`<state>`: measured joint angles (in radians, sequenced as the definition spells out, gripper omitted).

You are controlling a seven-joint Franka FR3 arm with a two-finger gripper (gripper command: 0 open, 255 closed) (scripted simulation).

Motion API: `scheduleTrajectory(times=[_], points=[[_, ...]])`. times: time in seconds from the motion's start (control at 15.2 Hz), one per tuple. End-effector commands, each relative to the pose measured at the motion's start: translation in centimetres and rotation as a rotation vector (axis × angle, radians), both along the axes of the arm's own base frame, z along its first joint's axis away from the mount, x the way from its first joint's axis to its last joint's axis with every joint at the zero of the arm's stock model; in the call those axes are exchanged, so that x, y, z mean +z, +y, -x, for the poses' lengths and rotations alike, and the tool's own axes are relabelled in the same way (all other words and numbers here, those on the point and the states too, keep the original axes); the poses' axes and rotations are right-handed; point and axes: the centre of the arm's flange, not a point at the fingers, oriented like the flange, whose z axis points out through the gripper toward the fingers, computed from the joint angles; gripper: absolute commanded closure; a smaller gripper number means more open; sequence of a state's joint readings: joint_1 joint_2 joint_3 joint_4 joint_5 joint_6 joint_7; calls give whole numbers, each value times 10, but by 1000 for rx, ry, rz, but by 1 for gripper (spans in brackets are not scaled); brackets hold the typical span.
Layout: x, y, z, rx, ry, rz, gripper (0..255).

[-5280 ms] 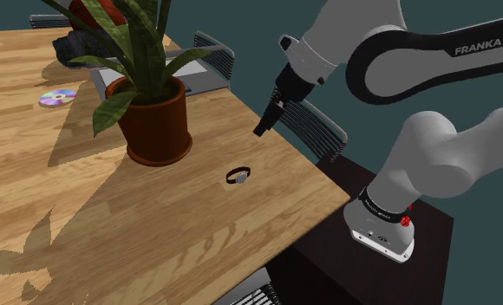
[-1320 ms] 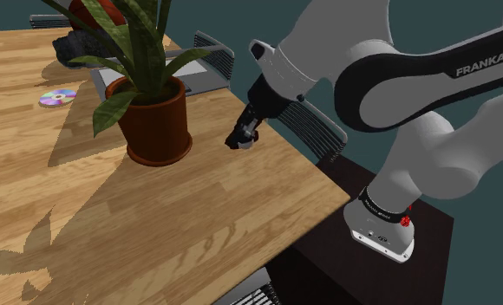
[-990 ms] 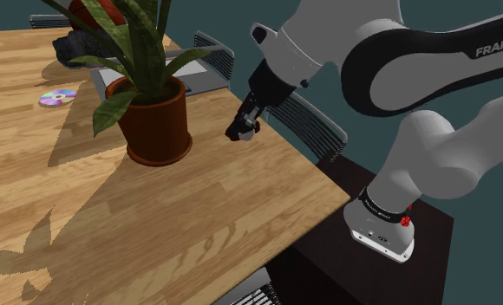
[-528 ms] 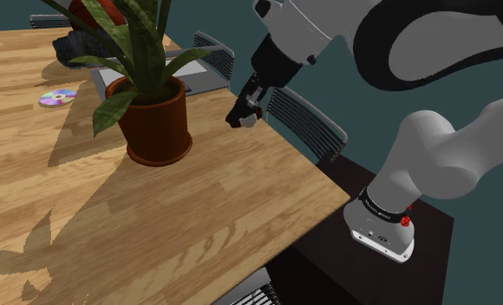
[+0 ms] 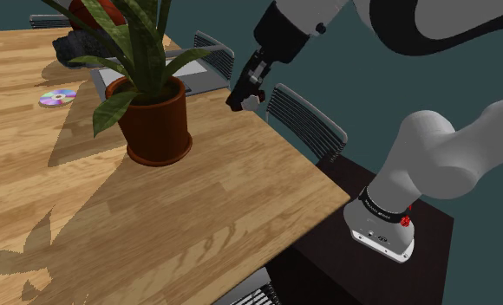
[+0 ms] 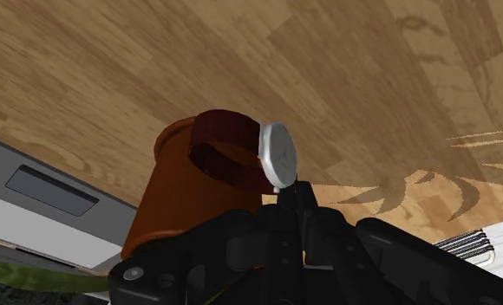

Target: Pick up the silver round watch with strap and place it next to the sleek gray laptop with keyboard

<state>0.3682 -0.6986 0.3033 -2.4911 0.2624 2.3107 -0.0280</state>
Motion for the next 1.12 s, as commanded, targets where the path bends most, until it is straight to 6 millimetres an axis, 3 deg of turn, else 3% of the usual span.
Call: scheduleTrajectory(times=[0.0, 0.07, 1.06], points=[[11, -1, 0, 0, 0, 0, 255], [16, -1, 0, 0, 0, 0, 255], [16, -126, -153, 0, 0, 0, 255]])
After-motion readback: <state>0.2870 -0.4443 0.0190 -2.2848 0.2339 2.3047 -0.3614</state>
